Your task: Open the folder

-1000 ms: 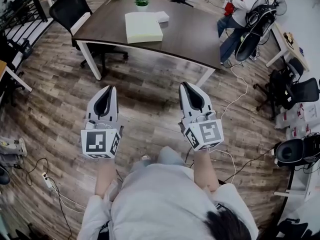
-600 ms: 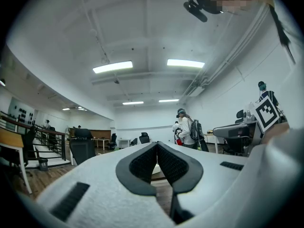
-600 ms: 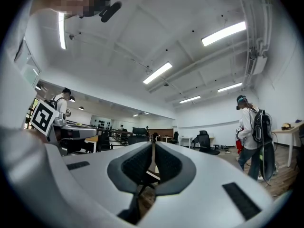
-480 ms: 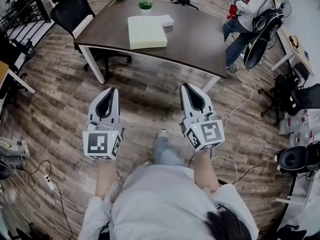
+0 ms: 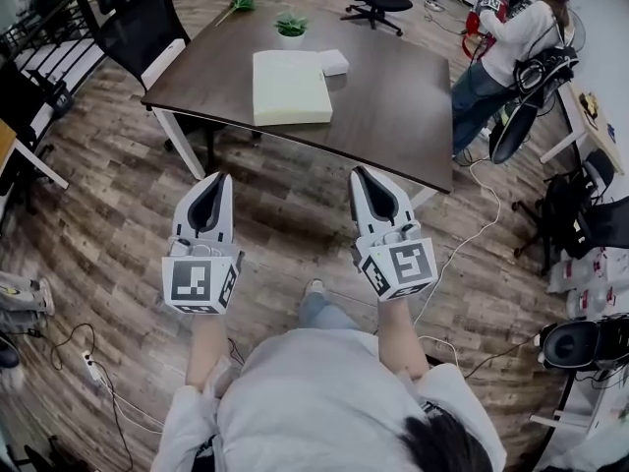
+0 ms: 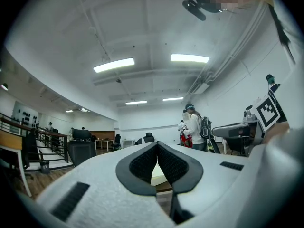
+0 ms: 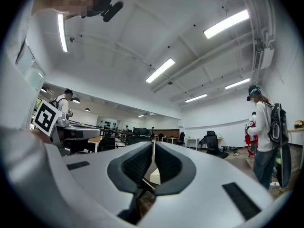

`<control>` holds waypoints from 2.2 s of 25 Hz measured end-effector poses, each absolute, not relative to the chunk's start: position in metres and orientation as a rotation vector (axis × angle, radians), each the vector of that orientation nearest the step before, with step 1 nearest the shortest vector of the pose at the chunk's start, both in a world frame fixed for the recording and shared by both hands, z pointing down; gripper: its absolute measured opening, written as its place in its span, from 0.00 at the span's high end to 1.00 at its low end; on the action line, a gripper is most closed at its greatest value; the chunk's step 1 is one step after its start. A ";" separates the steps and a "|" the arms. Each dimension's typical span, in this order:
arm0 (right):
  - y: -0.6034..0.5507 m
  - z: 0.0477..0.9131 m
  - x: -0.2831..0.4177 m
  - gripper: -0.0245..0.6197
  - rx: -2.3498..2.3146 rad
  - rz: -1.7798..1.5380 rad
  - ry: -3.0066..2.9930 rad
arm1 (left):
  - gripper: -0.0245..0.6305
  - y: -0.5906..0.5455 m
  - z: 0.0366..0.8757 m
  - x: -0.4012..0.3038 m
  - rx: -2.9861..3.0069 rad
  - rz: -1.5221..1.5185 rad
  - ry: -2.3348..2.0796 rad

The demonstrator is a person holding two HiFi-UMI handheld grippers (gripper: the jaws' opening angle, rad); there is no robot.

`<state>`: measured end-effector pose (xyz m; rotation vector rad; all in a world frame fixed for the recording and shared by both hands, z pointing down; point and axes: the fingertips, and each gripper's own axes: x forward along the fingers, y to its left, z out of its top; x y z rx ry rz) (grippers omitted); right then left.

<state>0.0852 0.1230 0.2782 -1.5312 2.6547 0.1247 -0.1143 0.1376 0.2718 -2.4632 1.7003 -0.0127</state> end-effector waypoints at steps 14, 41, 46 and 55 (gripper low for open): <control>0.001 0.276 0.122 0.93 -1.391 0.139 2.723 | 0.95 0.030 0.266 -0.068 -2.387 -0.008 1.772; -0.119 0.302 0.114 0.93 -1.320 0.020 2.751 | 0.95 -0.090 0.297 -0.065 -2.395 -0.193 1.788; -0.147 0.306 0.100 0.93 -1.338 0.003 2.748 | 0.95 -0.122 0.302 -0.078 -2.414 -0.215 1.774; -0.197 0.310 0.083 0.93 -1.399 -0.019 2.729 | 0.95 -0.180 0.331 -0.089 -2.470 -0.354 1.676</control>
